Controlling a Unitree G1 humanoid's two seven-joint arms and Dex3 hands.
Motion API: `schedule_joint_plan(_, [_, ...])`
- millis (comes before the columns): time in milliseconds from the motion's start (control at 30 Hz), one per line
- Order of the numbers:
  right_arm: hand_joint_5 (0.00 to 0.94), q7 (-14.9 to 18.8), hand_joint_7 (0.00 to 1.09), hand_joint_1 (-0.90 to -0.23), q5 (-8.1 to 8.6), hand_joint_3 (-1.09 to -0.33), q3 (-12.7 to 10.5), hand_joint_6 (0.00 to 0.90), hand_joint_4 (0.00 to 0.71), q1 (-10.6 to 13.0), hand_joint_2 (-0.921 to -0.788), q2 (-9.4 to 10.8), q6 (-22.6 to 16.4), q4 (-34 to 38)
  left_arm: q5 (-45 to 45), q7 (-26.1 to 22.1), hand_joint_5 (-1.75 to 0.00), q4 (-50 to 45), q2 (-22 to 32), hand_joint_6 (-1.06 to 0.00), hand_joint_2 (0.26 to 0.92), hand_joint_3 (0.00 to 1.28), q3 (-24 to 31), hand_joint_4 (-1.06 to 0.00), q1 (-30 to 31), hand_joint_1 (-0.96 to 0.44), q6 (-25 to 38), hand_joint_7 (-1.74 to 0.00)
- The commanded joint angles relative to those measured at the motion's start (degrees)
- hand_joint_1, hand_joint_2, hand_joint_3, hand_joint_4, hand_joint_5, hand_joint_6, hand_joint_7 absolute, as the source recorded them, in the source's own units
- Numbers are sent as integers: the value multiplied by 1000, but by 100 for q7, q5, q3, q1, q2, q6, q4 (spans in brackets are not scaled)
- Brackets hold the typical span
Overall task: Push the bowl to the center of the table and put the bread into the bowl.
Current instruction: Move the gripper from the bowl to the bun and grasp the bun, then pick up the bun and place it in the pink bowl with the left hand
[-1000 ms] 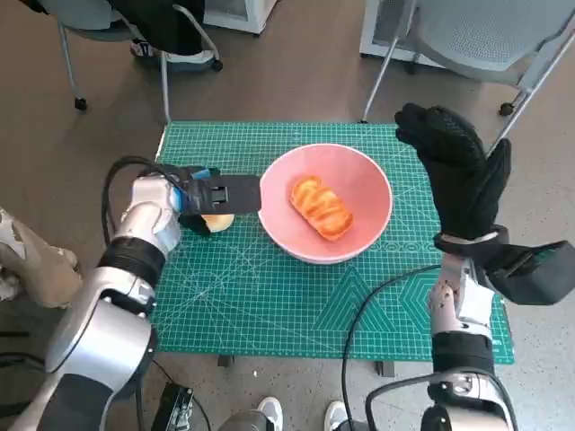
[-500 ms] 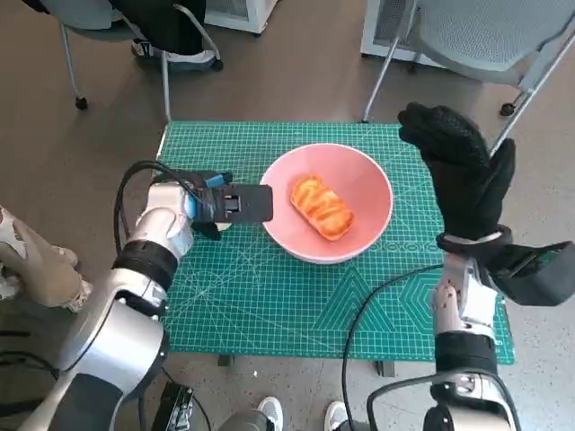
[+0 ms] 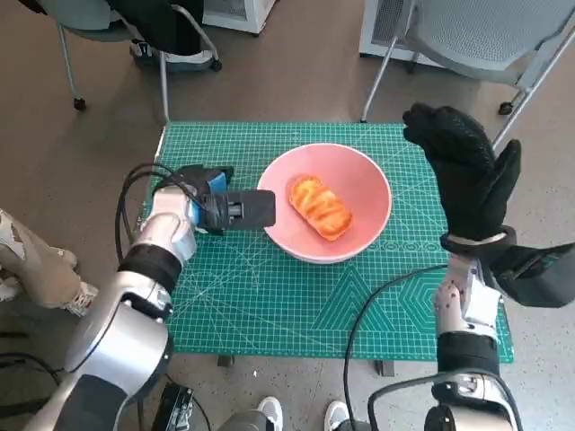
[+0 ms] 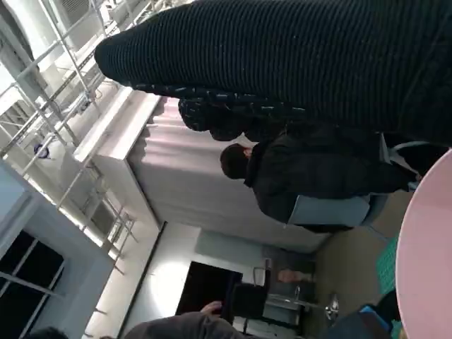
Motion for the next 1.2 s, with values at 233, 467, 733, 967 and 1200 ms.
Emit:
schedule_joint_plan(233, [2,-7,507,-663,-40,-803,-15,15,191,174,-921,-50,35,44,201,431,-1327,64,-21,-628,555,711,-213,-707,216,402,156,-160])
schedule_joint_plan(467, [2,-1,504,-663,-41,-803,-7,16,191,156,-921,-31,35,80,98,214,-1256,61,80,-557,877,171,-182,-722,241,45,30,-1033])
schedule_joint_plan(733, [1,8,502,-663,-32,-805,4,16,190,127,-921,-13,62,117,-38,61,-1242,30,163,-586,919,123,-54,-605,243,3,-47,-1223])
schedule_joint_plan(967, [1,11,501,-662,-32,-806,25,16,190,130,-921,4,80,99,-81,26,-1245,-3,211,-604,909,94,-3,-713,224,1,-66,-1086])
schedule_joint_plan(1200, [1,26,501,-662,-29,-808,33,15,190,113,-921,3,94,131,-248,11,-1114,-77,279,-613,900,84,161,-751,147,1,-119,-1173])
